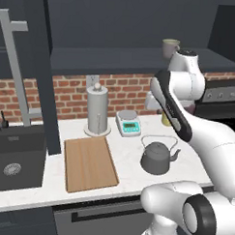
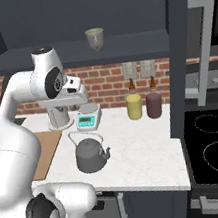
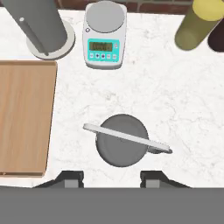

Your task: Pick the kettle from the counter and place it on the tray. Then pick the mug from the cabinet and place it on the tray. Then close the cabinet doors.

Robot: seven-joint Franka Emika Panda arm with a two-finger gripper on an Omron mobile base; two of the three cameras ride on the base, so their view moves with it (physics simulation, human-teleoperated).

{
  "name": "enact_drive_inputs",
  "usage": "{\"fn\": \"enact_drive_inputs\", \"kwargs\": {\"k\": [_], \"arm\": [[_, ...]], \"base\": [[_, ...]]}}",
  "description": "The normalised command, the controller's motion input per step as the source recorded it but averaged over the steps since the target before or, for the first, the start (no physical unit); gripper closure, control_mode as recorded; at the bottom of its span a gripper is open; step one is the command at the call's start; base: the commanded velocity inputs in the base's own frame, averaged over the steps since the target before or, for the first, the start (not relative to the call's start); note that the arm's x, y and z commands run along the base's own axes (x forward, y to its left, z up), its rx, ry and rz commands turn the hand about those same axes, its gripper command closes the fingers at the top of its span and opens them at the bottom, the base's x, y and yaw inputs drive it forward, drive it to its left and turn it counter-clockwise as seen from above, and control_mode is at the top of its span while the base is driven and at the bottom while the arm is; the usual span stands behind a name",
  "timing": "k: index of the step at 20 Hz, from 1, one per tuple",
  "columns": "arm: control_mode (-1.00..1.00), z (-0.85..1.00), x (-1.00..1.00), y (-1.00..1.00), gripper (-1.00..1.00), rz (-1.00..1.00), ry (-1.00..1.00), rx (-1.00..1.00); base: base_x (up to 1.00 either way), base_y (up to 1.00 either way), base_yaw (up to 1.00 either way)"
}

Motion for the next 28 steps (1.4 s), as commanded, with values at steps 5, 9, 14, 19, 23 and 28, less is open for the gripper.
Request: {"fn": "enact_drive_inputs", "kwargs": {"k": [5,9,14,19,23,28], "arm": [[-1.0,0.0,-0.22,0.0,-1.0,0.0,-0.15,-0.02],[-1.0,-0.02,-0.75,-0.06,-1.0,0.03,-0.72,-0.12],[-1.0,0.22,-0.75,-0.31,-1.0,0.07,-0.99,-0.16],[-1.0,0.74,-0.19,-0.45,-1.0,0.02,-0.65,-0.03],[-1.0,0.81,0.46,-0.55,-1.0,0.09,-0.24,0.03],[-1.0,0.41,0.95,-0.31,-1.0,0.17,-0.01,0.12]], "base": [[0.0,0.0,0.0],[0.0,0.0,0.0],[0.0,0.0,0.0],[0.0,0.0,0.0],[0.0,0.0,0.0],[0.0,0.0,0.0]]}}
